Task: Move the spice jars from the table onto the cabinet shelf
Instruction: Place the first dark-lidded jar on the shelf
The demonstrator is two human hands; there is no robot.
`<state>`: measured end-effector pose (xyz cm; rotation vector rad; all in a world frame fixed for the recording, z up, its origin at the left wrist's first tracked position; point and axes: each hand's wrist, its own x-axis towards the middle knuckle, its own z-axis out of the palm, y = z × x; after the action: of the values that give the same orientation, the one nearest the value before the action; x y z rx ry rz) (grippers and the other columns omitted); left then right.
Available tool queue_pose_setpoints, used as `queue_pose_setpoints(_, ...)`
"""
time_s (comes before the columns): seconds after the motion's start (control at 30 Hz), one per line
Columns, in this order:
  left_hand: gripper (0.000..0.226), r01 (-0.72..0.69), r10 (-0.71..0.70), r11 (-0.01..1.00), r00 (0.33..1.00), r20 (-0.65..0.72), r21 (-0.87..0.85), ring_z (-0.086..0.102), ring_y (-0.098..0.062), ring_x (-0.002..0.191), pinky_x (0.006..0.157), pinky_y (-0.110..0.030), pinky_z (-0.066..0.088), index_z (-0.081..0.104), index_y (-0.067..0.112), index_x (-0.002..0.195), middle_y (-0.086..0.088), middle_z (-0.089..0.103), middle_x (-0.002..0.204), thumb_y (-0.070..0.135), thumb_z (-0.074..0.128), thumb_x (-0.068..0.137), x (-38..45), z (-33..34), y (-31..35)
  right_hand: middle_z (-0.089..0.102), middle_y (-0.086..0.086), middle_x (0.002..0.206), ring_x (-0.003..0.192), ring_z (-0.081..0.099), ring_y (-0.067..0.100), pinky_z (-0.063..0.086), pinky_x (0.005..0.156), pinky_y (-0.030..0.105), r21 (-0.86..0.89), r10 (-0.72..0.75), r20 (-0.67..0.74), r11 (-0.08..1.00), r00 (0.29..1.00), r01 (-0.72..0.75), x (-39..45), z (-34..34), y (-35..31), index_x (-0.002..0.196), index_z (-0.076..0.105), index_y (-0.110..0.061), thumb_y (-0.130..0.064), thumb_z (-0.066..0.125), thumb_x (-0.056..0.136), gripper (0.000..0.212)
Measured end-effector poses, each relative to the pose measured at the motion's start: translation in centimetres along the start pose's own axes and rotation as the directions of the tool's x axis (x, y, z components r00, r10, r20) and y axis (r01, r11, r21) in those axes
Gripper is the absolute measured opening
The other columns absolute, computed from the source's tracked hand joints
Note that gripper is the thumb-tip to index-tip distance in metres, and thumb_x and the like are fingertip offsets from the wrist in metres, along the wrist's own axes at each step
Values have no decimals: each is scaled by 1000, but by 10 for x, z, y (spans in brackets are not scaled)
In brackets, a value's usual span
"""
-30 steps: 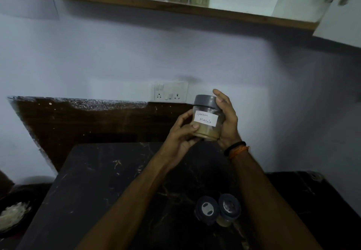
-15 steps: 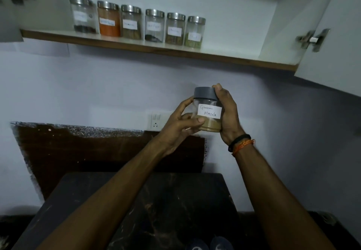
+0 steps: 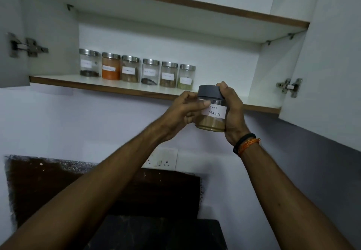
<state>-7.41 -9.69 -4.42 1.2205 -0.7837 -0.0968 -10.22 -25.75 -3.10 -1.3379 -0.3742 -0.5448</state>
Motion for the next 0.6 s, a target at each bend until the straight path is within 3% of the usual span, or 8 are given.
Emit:
queue_pose_setpoints(0.13,58,-6,12,989,999,-44,148,74,-23,98,77,-39,60,55,10,112,-8,75,105,43,84,75,24,10,22,62,25,127,107,64,41,52,94,55,-1,-39,-2,999,999,39,14,-5,-10,132,54,-4,-48,66,86,65)
queue_pose_setpoints(0.23,66,-16,30,968,998,-51,252,72,-31,104,87,-52,60,51,19,127,-12,72,115,43,85,75,40,11,33,62,24,127,112,64,41,49,99,62,-7,-58,-5,998,998,58,25,-7,-15,131,54,-2,-44,64,89,60)
queue_pose_setpoints(0.33,62,-32,28,944,999,17,329,72,-27,104,83,-45,62,55,36,131,-9,69,120,42,84,77,54,7,47,61,23,130,115,63,43,48,99,65,-4,-75,10,997,997,75,36,-8,-19,133,53,-5,-45,62,91,59)
queue_pose_setpoints(0.5,42,-111,66,921,989,132,374,72,-26,99,82,-49,59,72,18,111,-10,73,108,35,85,74,77,5,62,59,20,130,114,64,41,52,96,61,-16,-127,35,992,991,128,54,-7,-26,135,53,-18,-52,54,93,54)
queue_pose_setpoints(0.6,38,-150,119,917,987,105,370,72,-29,97,86,-56,57,73,12,108,-12,74,103,30,84,76,91,2,67,65,12,127,107,70,31,60,87,47,-23,-169,10,985,986,169,67,-12,-26,131,58,-27,-62,37,97,53)
